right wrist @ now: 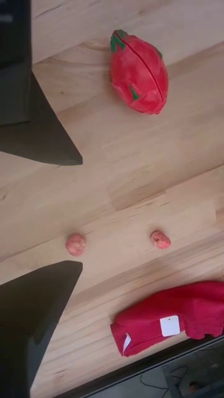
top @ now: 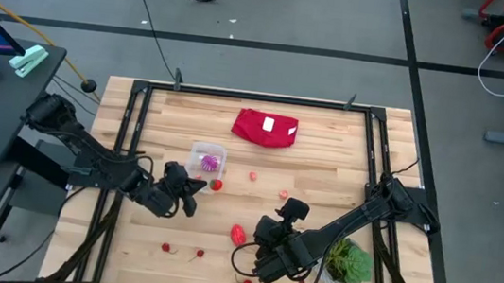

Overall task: Pick and placing Produce into tupperware
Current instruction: Put the red strawberry in the transparent bin

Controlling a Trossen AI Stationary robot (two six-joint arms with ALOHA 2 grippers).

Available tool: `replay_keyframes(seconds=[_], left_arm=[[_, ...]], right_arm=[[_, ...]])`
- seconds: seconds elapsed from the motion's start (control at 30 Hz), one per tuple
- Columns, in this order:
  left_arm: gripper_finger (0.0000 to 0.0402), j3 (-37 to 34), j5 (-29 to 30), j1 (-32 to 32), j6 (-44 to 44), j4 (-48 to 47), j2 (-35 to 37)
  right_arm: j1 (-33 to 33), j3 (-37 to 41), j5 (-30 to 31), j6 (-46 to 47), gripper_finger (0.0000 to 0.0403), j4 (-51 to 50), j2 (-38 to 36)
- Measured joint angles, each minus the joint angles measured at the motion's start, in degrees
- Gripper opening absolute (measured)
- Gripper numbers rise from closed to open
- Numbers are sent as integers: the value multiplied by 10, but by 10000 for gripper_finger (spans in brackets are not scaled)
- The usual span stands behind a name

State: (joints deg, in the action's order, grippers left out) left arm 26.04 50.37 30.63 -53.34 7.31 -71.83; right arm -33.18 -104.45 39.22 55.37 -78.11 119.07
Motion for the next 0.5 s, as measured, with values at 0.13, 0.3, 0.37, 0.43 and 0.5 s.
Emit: replay_keyframes(seconds=[0.13,0.3,0.37,0.43,0.5], left_arm=[[4,0,2,0,0,0,0],[6,0,2,1,-15,0,0],[6,0,3,4,-17,0,0],[3,0,16,6,-15,0,0],[4,0,29,8,-15,-1,3]], right_arm=[[0,0,0,0,274,0,0],[0,0,0,0,274,0,0],[0,0,0,0,274,0,0],[0,0,0,0,274,0,0],[0,0,0,0,274,0,0]])
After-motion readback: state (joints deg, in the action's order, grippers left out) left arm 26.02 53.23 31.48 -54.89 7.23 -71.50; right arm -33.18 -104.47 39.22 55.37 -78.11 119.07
